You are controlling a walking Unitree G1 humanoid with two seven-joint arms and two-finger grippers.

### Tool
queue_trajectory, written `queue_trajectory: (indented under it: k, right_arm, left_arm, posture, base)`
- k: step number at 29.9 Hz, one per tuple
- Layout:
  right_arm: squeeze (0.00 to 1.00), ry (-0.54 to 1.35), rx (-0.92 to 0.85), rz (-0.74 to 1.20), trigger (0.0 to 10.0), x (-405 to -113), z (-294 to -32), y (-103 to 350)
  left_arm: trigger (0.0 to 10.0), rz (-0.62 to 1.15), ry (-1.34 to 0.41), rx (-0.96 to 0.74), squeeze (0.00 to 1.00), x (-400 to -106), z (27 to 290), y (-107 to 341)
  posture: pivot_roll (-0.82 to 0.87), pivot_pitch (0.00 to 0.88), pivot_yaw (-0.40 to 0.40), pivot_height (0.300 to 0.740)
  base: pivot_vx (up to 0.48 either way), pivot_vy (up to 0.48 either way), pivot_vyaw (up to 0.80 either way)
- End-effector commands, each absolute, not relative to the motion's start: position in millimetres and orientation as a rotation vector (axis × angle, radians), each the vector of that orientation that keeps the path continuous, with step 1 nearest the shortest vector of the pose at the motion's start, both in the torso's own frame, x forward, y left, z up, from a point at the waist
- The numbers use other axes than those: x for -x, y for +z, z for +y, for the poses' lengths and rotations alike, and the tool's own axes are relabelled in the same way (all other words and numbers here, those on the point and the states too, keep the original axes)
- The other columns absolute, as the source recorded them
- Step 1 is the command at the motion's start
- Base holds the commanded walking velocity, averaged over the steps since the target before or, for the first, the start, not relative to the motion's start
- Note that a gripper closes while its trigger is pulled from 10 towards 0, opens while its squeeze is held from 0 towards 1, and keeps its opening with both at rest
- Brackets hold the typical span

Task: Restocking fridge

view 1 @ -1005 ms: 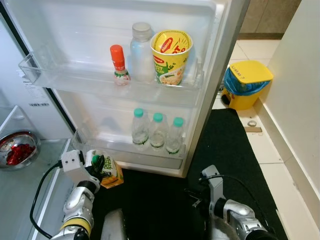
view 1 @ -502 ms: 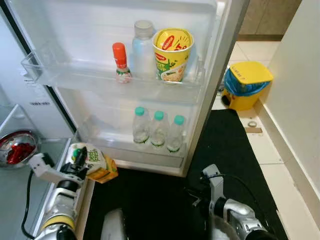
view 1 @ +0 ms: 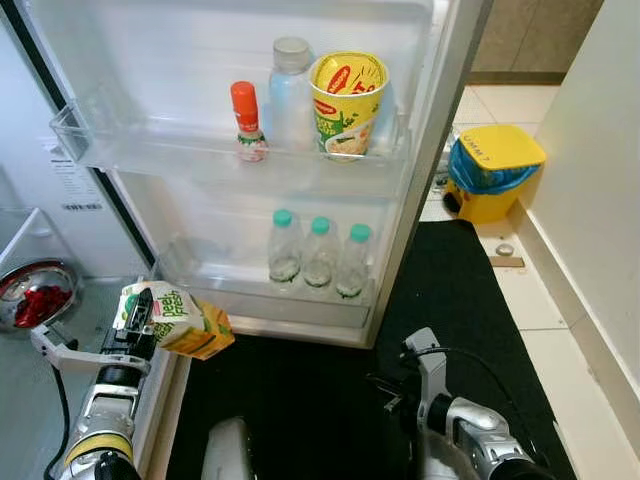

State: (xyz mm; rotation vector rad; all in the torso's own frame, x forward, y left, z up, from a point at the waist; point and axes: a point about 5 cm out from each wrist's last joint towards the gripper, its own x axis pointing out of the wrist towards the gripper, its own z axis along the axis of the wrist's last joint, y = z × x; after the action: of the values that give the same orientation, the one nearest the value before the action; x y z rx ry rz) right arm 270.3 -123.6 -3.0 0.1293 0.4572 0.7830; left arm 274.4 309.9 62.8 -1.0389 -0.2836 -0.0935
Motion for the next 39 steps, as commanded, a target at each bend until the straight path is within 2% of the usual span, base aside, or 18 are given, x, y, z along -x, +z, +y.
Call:
queue_trajectory:
  k: [1, 16, 30, 39]
  right_arm:
    - [0.0, 0.762, -0.144, 0.443, 10.0, -271, -126, -2]
    - [0.0, 0.755, -0.148, 0.443, 10.0, -270, -124, -3]
    - [0.0, 0.75, -0.149, 0.441, 10.0, -270, -121, -3]
    - [0.0, 0.744, -0.142, 0.435, 10.0, -271, -121, -3]
  left_arm:
    - [10.0, -0.43, -0.16, 1.025, 0.0, -285, 319, 91]
    - [10.0, -0.515, -0.326, 1.084, 0.0, -295, 313, 118]
    - [10.0, -0.543, -0.489, 1.143, 0.0, -312, 285, 140]
    - [10.0, -0.555, -0.468, 1.134, 0.0, -319, 280, 147]
  posture:
    - [-0.06, 0.124, -0.028, 0.46]
    - [-0.06, 0.128, -0.018, 0.46]
    - [-0.06, 0.125, -0.009, 0.46]
    - [-0.06, 0.119, -0.004, 0.46]
  base:
    - [0.0, 0.0, 0.0]
    - [0.0, 0.0, 0.0]
    - [0.0, 0.0, 0.0]
    - [0.0, 0.0, 0.0]
